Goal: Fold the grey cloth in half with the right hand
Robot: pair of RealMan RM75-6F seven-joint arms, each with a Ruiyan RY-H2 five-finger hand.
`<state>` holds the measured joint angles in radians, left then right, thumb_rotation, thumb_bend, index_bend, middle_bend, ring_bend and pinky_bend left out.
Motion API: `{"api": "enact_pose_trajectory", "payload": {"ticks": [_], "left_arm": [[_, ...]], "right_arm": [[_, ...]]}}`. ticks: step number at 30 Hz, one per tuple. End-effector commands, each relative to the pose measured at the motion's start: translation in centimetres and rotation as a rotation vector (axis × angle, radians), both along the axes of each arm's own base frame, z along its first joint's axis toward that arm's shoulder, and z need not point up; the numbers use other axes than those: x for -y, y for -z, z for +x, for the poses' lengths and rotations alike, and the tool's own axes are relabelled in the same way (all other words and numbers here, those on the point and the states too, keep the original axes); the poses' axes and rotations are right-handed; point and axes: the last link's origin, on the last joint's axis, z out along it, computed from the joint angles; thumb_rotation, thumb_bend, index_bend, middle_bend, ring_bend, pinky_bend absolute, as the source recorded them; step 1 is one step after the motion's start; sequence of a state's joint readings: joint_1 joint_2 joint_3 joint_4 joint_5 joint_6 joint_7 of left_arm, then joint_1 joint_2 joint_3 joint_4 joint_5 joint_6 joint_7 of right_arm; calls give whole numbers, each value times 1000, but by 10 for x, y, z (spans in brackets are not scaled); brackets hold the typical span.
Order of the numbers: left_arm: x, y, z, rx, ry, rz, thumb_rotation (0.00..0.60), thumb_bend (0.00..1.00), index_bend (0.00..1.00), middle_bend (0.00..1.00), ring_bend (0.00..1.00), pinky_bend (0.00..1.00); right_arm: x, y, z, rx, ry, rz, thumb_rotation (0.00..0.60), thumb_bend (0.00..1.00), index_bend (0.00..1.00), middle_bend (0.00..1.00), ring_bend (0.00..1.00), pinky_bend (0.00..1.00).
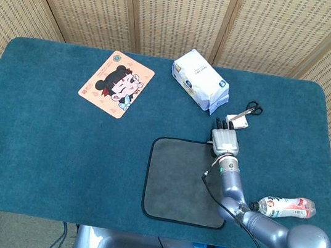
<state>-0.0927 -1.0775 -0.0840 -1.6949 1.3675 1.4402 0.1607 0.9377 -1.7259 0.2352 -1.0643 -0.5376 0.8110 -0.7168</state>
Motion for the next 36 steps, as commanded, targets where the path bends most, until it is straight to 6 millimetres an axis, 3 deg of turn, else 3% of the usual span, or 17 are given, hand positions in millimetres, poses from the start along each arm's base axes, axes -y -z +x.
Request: {"api": "enact_pose_trajectory", "payload": {"ticks": [1, 11, 22, 36], "left_arm": [[0, 0, 0, 0, -2, 0, 600, 154, 0, 0, 0, 0], [-1, 2, -1, -2, -9, -4, 600, 155, 0, 0, 0, 0], [-3, 2, -3, -3, -15, -6, 600, 155, 0, 0, 0, 0], [-1, 2, 0, 4, -3, -10, 600, 156, 0, 0, 0, 0]], "right_arm": [[0, 4, 1, 0, 0, 7, 600, 423, 415, 0, 0, 0], [1, 13, 1, 3, 11, 27, 600, 507, 442, 0, 0, 0], [-4, 18, 7, 35, -8, 58, 600, 519, 582, 0, 0, 0], [-17, 2, 6, 46, -65, 62, 600, 568, 595, 0, 0, 0]]}}
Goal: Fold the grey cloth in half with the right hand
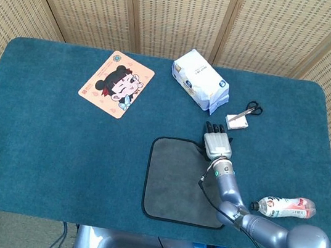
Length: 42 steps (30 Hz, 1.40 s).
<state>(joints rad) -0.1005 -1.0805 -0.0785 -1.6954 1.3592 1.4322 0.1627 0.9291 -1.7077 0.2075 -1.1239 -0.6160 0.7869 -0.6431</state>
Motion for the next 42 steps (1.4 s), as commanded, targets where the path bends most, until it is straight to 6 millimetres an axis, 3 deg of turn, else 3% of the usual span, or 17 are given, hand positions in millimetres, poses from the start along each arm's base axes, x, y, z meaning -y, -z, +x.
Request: {"api": "enact_pose_trajectory", "payload": {"ticks": [1, 10, 19, 33, 42], "left_arm": [[1, -1, 1, 2, 4, 0, 600, 156, 0, 0, 0, 0], [8, -3, 7, 11, 39, 0, 600, 155, 0, 0, 0, 0], [14, -5, 11, 27, 69, -4, 600, 156, 0, 0, 0, 0], [21, -10, 15, 44, 98, 1, 600, 159, 0, 0, 0, 0], [24, -10, 16, 45, 107, 1, 600, 160, 0, 0, 0, 0]], "right_arm": [[-6, -9, -4, 4, -18, -6, 600, 567, 596, 0, 0, 0], [-34, -34, -7, 26, -98, -21, 600, 568, 600, 0, 0, 0], [-71, -45, -8, 65, -153, -2, 600, 568, 604, 0, 0, 0], [-129, -47, -16, 66, -244, 80, 600, 568, 605, 0, 0, 0], [-162, -38, -29, 53, -265, 132, 600, 573, 605, 0, 0, 0]]}}
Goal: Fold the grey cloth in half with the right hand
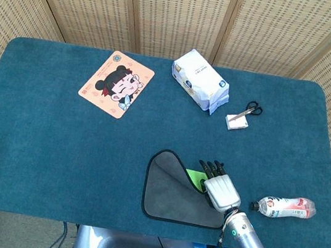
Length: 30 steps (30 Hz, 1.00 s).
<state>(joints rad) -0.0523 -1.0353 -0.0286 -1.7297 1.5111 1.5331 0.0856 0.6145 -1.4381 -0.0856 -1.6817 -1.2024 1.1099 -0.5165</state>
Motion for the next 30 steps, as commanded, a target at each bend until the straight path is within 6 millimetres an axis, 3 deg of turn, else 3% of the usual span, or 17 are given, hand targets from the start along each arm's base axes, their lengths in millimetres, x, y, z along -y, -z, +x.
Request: {"api": "enact_pose_trajectory", "payload": {"ticks": [1, 12, 30], "left_arm": [[0, 0, 0, 1, 1, 0, 600, 160, 0, 0, 0, 0], [2, 0, 1, 2, 4, 1, 600, 160, 0, 0, 0, 0], [4, -1, 1, 8, 7, 1, 600, 160, 0, 0, 0, 0]], "right_arm": [[-11, 4, -6, -9, -4, 16, 600, 575, 605, 0, 0, 0], [-37, 6, -20, -21, -43, 36, 600, 576, 605, 0, 0, 0], [-55, 7, -32, -16, -51, 44, 600, 578, 605, 0, 0, 0]]}}
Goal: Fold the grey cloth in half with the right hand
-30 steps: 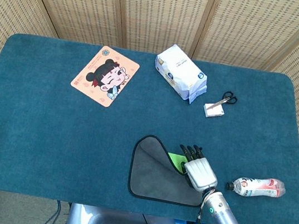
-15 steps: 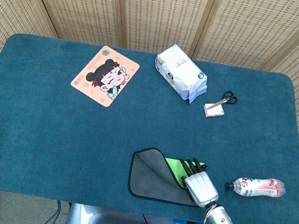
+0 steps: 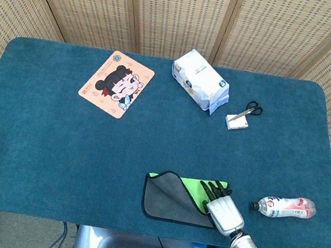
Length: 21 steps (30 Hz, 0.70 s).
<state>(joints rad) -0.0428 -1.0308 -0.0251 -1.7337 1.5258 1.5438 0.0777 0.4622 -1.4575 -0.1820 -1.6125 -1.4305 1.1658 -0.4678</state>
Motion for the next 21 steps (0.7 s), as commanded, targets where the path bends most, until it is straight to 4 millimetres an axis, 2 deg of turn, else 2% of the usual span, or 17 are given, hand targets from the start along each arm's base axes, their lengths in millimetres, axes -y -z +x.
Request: {"api": "enact_pose_trajectory", "payload": {"ticks": [1, 18, 19, 20, 21], "left_arm": [[0, 0, 0, 1, 0, 0, 600, 160, 0, 0, 0, 0], [2, 0, 1, 2, 3, 0, 600, 160, 0, 0, 0, 0], [2, 0, 1, 2, 3, 0, 600, 160, 0, 0, 0, 0], [2, 0, 1, 2, 2, 1, 600, 160, 0, 0, 0, 0], [2, 0, 0, 2, 2, 1, 600, 160, 0, 0, 0, 0]], "right_arm": [[-3, 1, -1, -3, -3, 9, 600, 578, 605, 0, 0, 0], [-18, 3, -2, -27, -37, 31, 600, 578, 602, 0, 0, 0], [-18, 3, -2, -29, -36, 32, 600, 577, 583, 0, 0, 0], [-18, 4, -3, -31, -35, 33, 600, 543, 496, 0, 0, 0], [-18, 4, -3, -33, -34, 36, 600, 471, 368, 0, 0, 0]]}}
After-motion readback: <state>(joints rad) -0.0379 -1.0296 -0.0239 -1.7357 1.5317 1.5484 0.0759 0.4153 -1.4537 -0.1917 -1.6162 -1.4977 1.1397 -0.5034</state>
